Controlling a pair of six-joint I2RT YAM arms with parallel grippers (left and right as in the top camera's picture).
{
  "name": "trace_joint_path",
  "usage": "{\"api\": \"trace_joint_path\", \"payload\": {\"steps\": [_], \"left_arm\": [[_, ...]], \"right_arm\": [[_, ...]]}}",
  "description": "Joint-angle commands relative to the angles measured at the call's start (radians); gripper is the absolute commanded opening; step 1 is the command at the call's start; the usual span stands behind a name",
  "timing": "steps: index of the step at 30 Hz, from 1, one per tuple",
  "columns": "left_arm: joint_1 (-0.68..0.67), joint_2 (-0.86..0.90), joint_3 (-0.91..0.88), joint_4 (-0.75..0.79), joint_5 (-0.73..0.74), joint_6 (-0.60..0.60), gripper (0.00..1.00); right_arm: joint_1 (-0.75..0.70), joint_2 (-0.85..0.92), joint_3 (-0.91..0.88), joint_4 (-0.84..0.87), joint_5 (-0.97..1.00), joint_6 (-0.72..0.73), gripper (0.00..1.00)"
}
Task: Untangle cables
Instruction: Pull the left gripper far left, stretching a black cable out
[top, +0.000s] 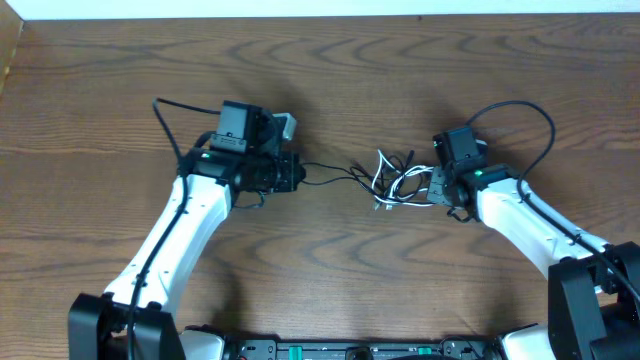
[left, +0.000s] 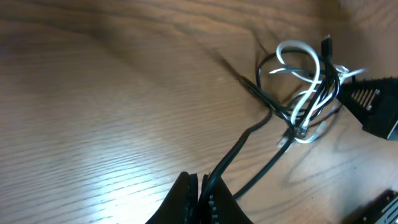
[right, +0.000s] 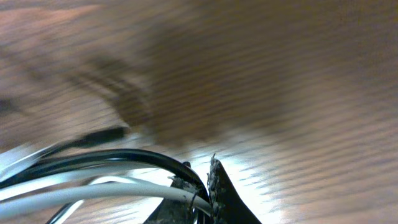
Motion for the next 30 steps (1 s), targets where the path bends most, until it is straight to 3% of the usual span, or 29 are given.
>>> {"api": "trace_joint_path", "payload": {"steps": [1,16,22,30], "left_arm": [[0.072,-0.056,0.002,-0.013,-0.036,0.01,0.07],[0.397,-0.213,0.002,-0.019,-0.037,0.0,0.07],[0.513,-0.212,0.002,-0.012,-0.04,-0.039,0.07],[0.623,-0.212,0.002,-0.012,-0.167,-0.156,0.08]], "right_arm": [[-0.06,-0.001,-0.001,-0.018,0.075,0.028,0.01],[-0.127,-0.001,-0.001,-0.025,0.054,0.028,0.01],[-0.127,-0.001,-0.001,-0.024,0.054,0.028,0.01],[-0.127,-0.001,-0.001,-0.024,0.056,0.028,0.01]]}}
